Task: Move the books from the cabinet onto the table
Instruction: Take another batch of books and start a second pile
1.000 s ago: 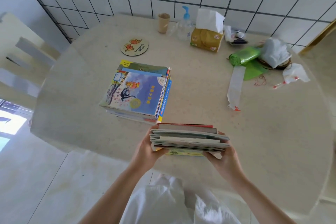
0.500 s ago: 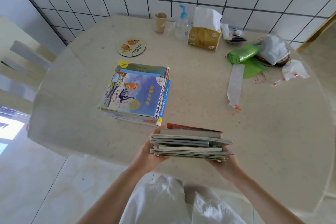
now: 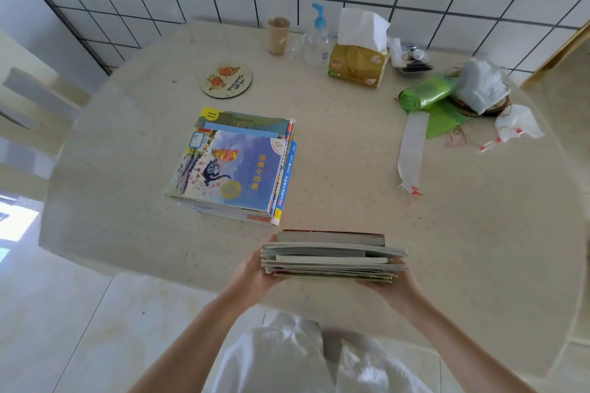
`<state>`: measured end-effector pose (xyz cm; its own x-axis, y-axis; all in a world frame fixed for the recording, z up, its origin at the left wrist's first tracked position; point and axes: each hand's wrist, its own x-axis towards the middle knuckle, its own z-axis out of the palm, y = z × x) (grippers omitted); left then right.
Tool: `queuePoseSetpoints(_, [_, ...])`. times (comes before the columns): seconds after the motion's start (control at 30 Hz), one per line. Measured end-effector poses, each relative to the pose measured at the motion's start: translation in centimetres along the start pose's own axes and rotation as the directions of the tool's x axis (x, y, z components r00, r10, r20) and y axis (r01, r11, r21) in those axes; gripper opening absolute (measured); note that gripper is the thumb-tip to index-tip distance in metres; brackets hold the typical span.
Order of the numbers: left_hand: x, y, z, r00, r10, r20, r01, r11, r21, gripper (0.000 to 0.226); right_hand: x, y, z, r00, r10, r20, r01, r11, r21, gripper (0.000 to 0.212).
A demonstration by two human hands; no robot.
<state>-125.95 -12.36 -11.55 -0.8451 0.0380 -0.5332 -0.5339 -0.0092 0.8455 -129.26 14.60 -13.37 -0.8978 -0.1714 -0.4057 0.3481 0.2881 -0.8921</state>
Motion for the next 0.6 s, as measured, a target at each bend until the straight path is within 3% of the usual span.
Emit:
queuePoseSetpoints(0.07, [0.1,-0.6,-0.4,0.995,0.074,-0.066,-0.065,0.989,0.136,0.080,0.1,-0.2,-0.1,0.999,0.018,-0.035,-0.020,0.999,-0.042,0.053])
queuePoseSetpoints(0.1, [0.5,-1.1,-0.7,0.991,0.089,-0.100,-0.061,0.966,0.253,0.076,0.3,-0.4,0.0,0.998,0.035,-0.050,-0.036,0.999,-0.034,0.054])
queuePoseSetpoints(0.23, [1.3,-0.7,-0.8,0.995,0.056,-0.087,-0.020,0.927,0.374,0.049,0.9,-1.4,-0.4,0.995,0.092,-0.045,-0.094,0.994,-0.052,0.046])
queuePoseSetpoints(0.4, [3.6,3.9,0.5,0.992,-0.077,0.096,0.045,0.954,0.297,0.050,1.3,-2.8,-3.1,0.990,0.131,0.061,-0.123,0.986,-0.115,0.023])
queuePoseSetpoints(0.6, [6.6,7.2,2.2,0.992,-0.113,0.049,0.099,0.970,0.220,0.053,3.4,-5.4,-5.6,0.963,0.252,0.093,-0.264,0.952,0.152,0.027])
